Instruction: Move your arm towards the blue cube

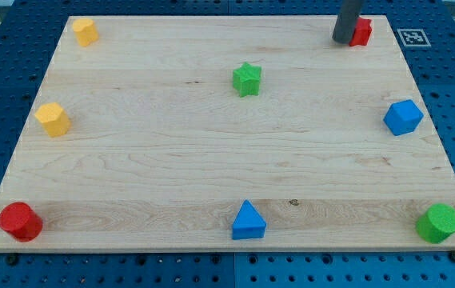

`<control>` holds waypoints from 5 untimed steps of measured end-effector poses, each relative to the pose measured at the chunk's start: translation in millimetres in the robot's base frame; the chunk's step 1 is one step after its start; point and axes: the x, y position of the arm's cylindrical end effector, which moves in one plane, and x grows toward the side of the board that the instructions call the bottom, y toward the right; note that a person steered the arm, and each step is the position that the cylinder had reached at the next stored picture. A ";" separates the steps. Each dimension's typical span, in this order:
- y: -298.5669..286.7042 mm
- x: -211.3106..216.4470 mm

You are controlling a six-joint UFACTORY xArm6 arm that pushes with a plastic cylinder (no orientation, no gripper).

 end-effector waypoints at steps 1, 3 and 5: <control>0.7 3.7; 0.7 35.4; 24.0 83.4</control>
